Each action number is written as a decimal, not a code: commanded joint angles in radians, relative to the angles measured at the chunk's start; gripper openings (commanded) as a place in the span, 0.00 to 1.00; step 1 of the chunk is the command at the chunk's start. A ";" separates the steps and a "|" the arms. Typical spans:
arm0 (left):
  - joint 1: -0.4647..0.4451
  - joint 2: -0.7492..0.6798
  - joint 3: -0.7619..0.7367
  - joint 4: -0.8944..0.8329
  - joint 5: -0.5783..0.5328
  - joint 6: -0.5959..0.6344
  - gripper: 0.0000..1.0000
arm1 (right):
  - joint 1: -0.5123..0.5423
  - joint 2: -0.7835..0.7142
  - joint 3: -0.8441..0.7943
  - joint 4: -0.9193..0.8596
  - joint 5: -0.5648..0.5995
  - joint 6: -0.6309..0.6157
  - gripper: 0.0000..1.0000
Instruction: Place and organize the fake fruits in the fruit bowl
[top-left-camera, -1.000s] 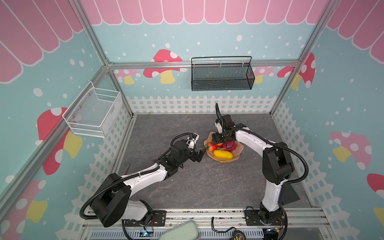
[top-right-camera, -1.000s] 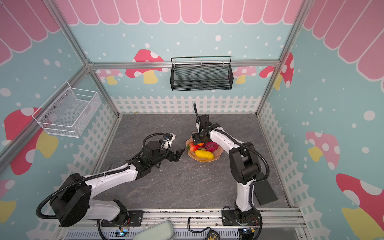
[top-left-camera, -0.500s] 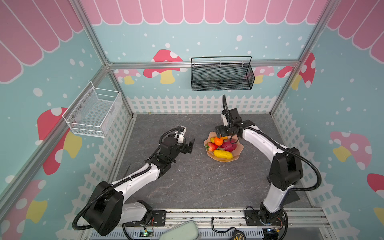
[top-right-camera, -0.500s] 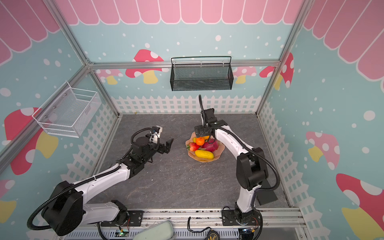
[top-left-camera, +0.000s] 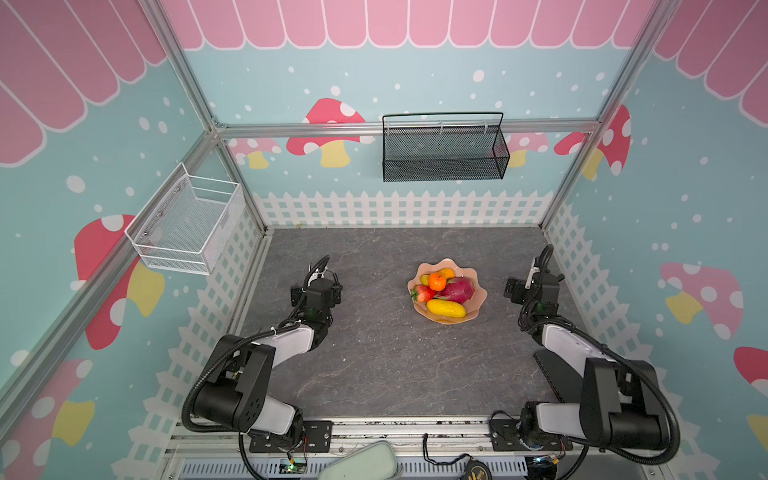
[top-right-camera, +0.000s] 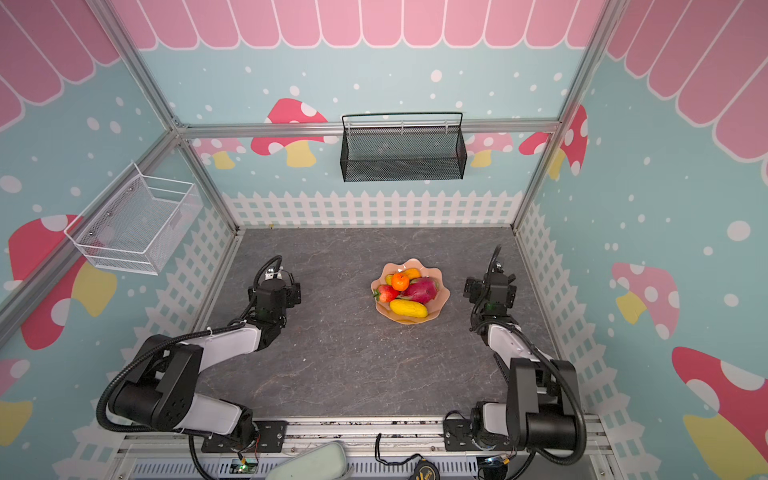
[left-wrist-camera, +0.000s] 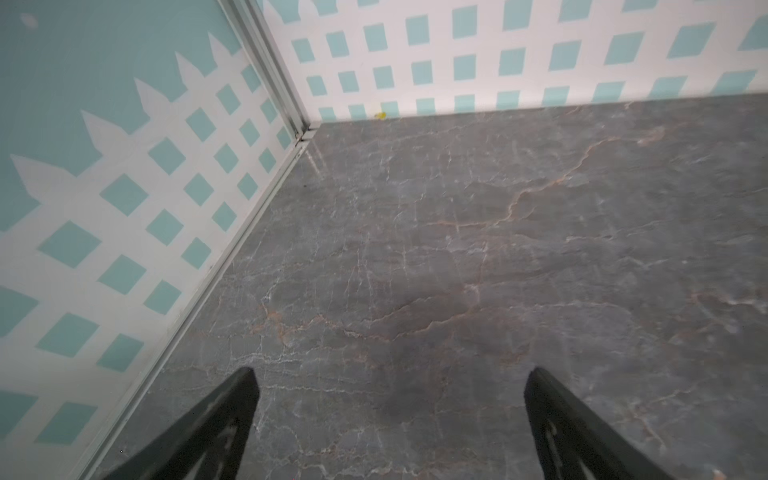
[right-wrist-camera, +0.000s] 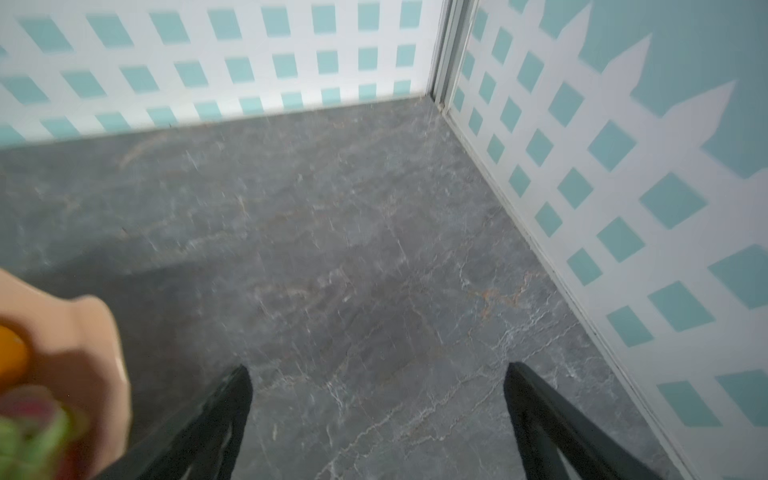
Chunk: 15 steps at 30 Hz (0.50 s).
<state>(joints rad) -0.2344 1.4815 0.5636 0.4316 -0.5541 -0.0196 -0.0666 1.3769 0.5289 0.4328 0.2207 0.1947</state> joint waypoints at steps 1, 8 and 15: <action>0.024 -0.018 -0.026 0.110 0.046 0.014 1.00 | -0.019 0.042 -0.052 0.310 -0.038 -0.036 0.98; 0.009 -0.103 -0.196 0.362 0.116 0.078 1.00 | -0.018 0.103 -0.189 0.590 -0.237 -0.125 0.98; -0.004 -0.178 -0.257 0.360 0.127 0.029 1.00 | -0.006 0.102 -0.257 0.709 -0.286 -0.164 0.99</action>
<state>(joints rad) -0.2310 1.3666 0.2848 0.8139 -0.4500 0.0486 -0.0776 1.4834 0.3061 1.0077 -0.0273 0.0708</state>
